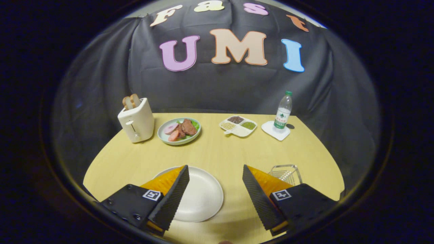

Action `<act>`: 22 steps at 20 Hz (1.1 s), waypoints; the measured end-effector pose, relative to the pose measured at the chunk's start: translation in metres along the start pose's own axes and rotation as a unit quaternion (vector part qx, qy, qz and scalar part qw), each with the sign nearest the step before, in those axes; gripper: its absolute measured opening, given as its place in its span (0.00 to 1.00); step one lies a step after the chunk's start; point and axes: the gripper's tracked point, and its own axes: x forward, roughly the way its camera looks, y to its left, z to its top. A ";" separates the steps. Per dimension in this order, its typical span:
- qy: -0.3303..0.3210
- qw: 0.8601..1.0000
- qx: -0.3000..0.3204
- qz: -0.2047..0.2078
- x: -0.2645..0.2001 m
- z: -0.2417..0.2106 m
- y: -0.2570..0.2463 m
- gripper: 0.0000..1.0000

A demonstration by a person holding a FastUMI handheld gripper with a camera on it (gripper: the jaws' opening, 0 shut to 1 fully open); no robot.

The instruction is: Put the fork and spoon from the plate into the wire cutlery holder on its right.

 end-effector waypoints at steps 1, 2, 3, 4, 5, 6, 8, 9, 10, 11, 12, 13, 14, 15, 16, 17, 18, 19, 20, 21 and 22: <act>0.002 1.000 0.000 0.002 0.003 -0.003 0.005 1.00; 0.006 1.000 0.000 0.005 0.005 -0.006 0.012 1.00; 0.006 1.000 0.000 0.008 0.007 -0.009 0.017 1.00; 0.009 1.000 0.001 0.011 0.008 -0.012 0.024 1.00; 0.012 1.000 0.001 0.016 0.010 -0.016 0.029 1.00; 0.017 1.000 -0.001 0.020 0.012 -0.019 0.036 1.00; 0.027 0.999 -0.006 0.027 0.016 -0.028 0.045 1.00; 0.033 0.999 -0.009 0.030 0.017 -0.033 0.050 1.00; 0.038 0.999 -0.011 0.033 0.019 -0.038 0.054 1.00; 0.044 0.998 -0.011 0.035 0.020 -0.042 0.058 1.00; 0.052 0.998 -0.012 0.038 0.022 -0.047 0.063 1.00; 0.060 0.997 -0.011 0.042 0.024 -0.053 0.067 1.00; 0.067 0.996 -0.012 0.048 0.026 -0.058 0.072 1.00; 0.075 0.996 -0.015 0.052 0.026 -0.064 0.077 1.00; 0.081 0.995 -0.021 0.055 0.028 -0.068 0.080 1.00; 0.088 0.994 -0.027 0.057 0.028 -0.074 0.083 1.00; 0.094 0.993 -0.032 0.059 0.029 -0.079 0.085 1.00; 0.100 0.993 -0.034 0.060 0.030 -0.083 0.087 1.00; 0.106 0.992 -0.036 0.061 0.031 -0.087 0.089 1.00; 0.111 0.991 -0.038 0.062 0.033 -0.092 0.091 1.00; 0.117 0.990 -0.041 0.062 0.034 -0.095 0.092 1.00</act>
